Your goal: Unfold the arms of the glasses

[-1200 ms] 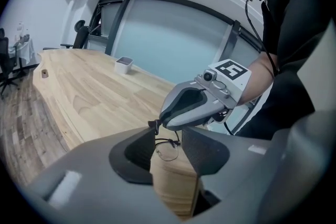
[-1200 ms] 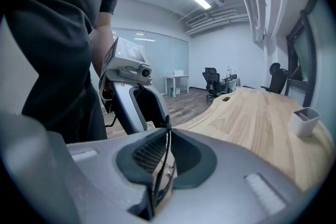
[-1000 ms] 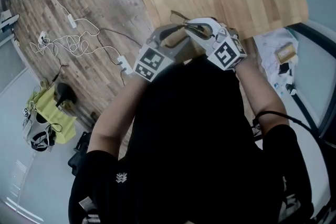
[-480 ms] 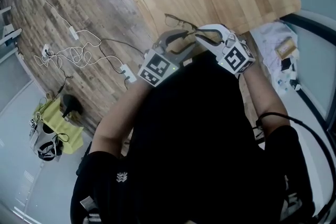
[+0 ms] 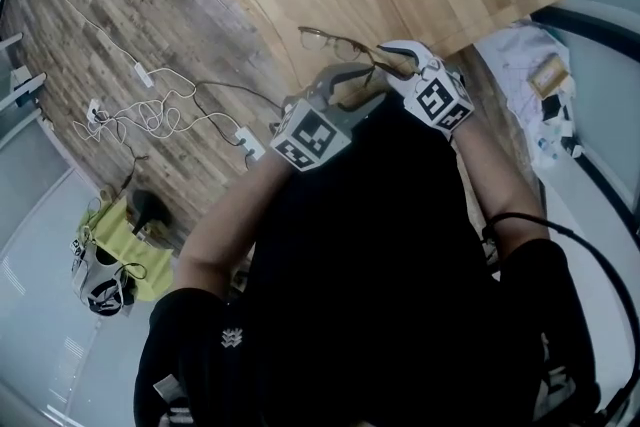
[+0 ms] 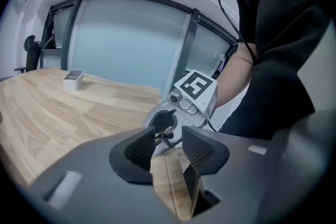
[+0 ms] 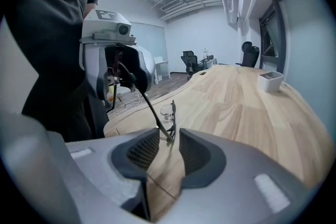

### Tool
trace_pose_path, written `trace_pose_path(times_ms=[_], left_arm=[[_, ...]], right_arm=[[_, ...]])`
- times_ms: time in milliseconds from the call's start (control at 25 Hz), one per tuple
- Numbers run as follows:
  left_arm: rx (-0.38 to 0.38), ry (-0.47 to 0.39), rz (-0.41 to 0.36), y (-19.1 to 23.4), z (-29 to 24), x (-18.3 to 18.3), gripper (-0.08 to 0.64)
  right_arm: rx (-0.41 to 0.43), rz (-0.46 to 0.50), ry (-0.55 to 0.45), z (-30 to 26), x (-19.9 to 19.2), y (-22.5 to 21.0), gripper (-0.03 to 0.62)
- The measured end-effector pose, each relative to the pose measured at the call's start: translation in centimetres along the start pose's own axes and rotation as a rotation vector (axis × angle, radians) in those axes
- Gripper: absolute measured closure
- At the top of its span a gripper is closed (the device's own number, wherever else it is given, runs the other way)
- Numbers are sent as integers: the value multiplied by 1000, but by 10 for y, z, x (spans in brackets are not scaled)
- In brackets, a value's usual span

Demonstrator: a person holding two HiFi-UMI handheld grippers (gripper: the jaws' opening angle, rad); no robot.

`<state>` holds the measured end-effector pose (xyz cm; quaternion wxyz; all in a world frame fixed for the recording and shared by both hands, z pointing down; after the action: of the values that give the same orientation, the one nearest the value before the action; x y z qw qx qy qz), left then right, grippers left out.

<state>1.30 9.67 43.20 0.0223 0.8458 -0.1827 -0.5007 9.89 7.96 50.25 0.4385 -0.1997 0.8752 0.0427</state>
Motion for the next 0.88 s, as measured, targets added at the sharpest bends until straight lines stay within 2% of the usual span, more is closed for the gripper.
trace_pose_path(times_ms=[480, 680, 880], left_arm=[[-22, -15, -18, -4, -13, 12, 394], [65, -108, -12, 9, 5, 22, 400], [165, -129, 25, 29, 29, 18, 400]], right_arm=[[51, 28, 38, -11, -4, 12, 483], [30, 46, 26, -14, 1, 3, 483], [27, 71, 35, -15, 6, -20, 483]])
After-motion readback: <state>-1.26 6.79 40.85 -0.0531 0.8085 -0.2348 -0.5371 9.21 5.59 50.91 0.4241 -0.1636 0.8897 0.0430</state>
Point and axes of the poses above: the fingertips, and each gripper's own axes: z backward along the fingers, y to its left, x out of its top, the point moved 6 cm from there along z, backward along the fingers
